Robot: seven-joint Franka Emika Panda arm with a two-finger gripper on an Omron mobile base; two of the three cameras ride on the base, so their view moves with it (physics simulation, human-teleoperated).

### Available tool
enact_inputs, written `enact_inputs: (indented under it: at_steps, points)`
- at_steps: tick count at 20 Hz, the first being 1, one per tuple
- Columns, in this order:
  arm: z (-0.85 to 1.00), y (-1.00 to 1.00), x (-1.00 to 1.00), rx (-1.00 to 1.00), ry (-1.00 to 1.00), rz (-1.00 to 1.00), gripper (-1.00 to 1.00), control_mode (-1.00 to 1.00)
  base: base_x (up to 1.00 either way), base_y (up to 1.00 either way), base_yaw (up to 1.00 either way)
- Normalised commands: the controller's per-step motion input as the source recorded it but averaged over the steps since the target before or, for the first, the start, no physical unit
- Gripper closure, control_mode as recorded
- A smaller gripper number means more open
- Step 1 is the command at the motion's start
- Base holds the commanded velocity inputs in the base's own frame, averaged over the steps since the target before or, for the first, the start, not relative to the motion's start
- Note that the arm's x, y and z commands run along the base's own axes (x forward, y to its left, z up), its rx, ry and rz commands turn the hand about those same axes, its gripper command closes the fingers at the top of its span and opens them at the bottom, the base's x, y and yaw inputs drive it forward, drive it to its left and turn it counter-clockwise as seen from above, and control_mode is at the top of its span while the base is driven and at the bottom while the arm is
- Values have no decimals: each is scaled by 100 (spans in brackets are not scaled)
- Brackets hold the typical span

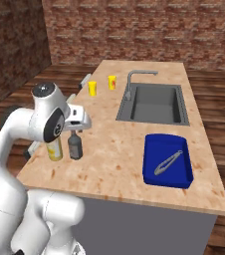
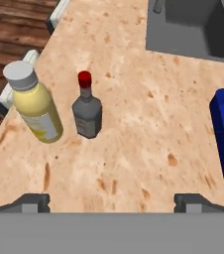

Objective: Place the drinks on the dining counter in a tight cluster.

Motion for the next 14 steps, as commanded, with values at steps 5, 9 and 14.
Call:
enact_inputs:
  at_steps: [5,9,14]
  points:
    - [69,-1,-73,0,0,-17,-100,-100,0,0,0]
    - [57,0,-93,1,-5,-3,-100,-100,0,0,0]
    - [34,2,-81,7,-18,5,-100,-100,0,0,0]
